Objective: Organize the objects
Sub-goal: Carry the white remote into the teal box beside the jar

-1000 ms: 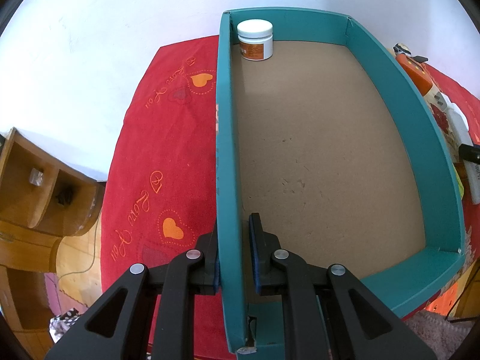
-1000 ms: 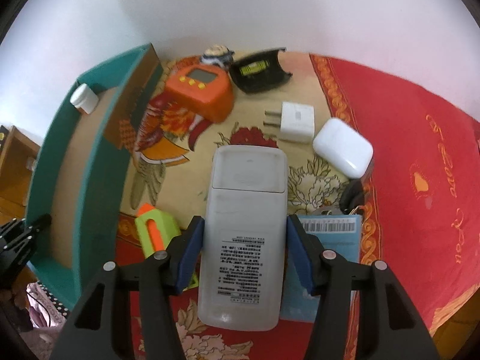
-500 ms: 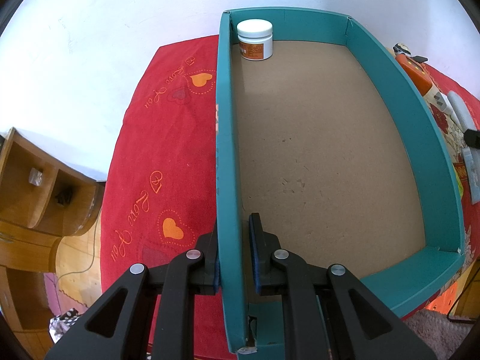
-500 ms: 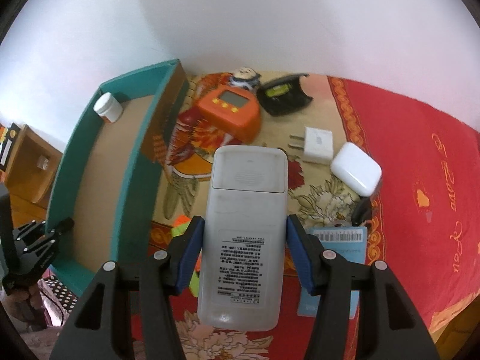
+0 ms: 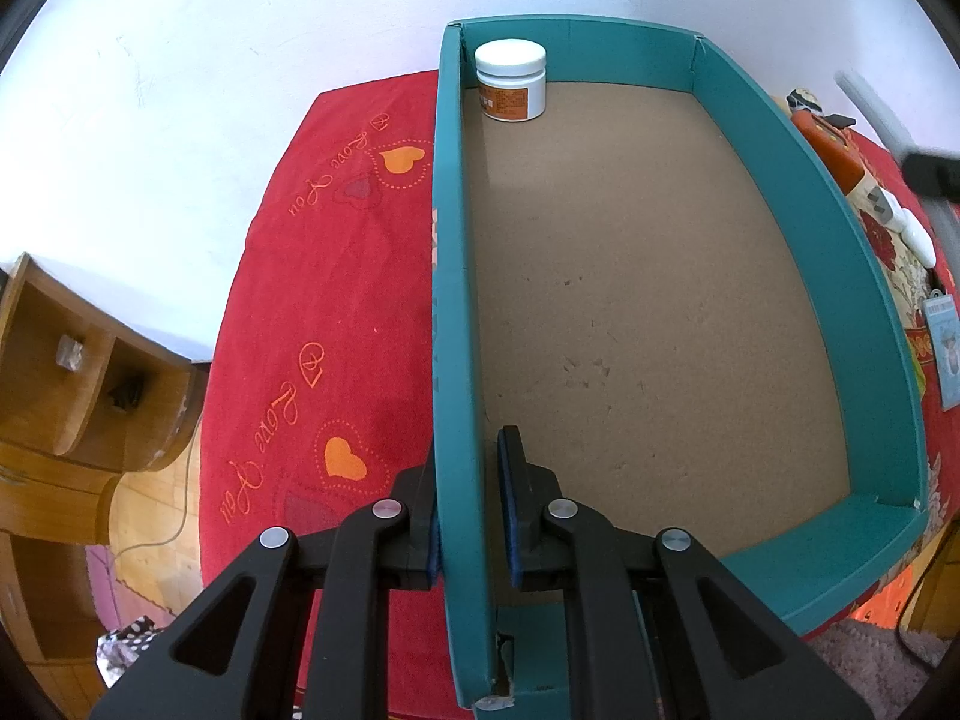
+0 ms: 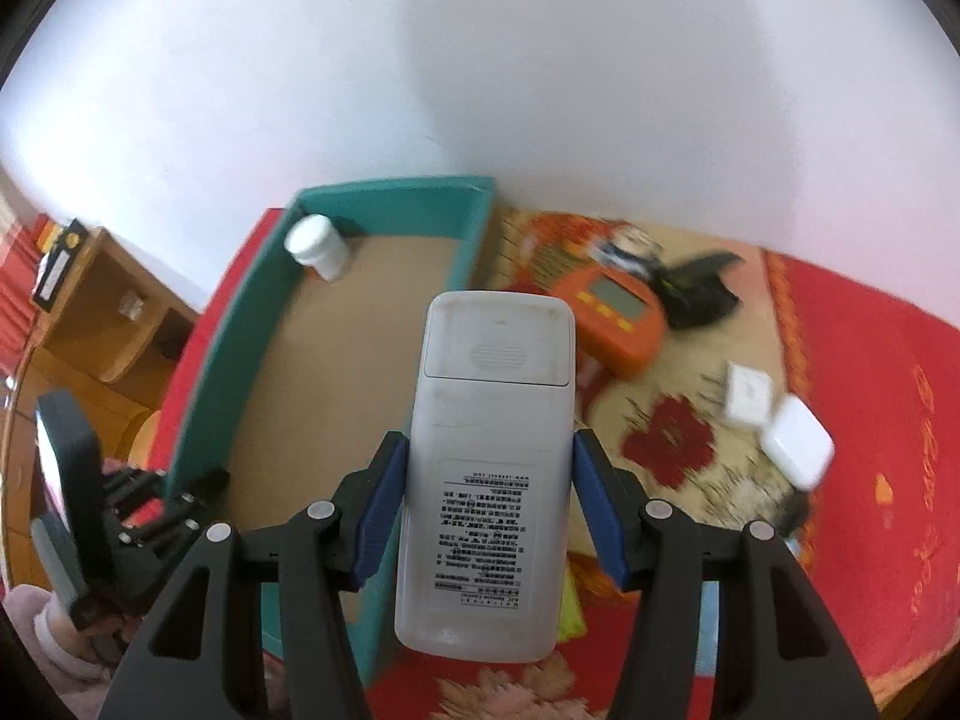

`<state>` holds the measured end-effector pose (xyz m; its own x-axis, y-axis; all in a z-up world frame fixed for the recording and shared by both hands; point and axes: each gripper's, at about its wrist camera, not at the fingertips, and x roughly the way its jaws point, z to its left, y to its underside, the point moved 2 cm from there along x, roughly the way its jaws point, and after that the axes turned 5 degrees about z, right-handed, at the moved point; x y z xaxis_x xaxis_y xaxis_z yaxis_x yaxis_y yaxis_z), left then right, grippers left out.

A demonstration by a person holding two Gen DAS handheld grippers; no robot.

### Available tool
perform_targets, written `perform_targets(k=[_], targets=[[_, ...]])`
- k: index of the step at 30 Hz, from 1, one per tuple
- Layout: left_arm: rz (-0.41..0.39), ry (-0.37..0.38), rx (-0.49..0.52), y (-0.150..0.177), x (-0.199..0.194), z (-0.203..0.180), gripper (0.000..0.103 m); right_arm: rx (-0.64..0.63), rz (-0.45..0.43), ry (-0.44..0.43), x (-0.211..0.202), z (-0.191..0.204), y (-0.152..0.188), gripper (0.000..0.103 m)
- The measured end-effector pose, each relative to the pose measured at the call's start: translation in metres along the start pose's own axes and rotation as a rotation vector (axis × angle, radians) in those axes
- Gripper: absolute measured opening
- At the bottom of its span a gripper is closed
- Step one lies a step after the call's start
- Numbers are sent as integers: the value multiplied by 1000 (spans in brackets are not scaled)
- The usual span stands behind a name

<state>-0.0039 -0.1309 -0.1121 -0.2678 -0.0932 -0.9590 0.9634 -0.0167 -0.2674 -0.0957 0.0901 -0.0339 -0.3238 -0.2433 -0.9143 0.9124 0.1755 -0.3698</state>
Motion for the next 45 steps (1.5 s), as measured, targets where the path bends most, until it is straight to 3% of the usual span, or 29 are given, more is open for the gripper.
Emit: perform_targets(k=[8,15,30,45], targets=[[-1,0,1,0,0,0,14,-91,-6,-44,15,51,-38,55],[-1,3,2,-1,0,-1,14,-72,45,-72,54,79,-70,55],[-8,11,9,0,-1,-2,14,30,122,23,130,84,-95,55],[-9,11,14,2,-2,-3,14,16,135,71,151,93,-101,55]])
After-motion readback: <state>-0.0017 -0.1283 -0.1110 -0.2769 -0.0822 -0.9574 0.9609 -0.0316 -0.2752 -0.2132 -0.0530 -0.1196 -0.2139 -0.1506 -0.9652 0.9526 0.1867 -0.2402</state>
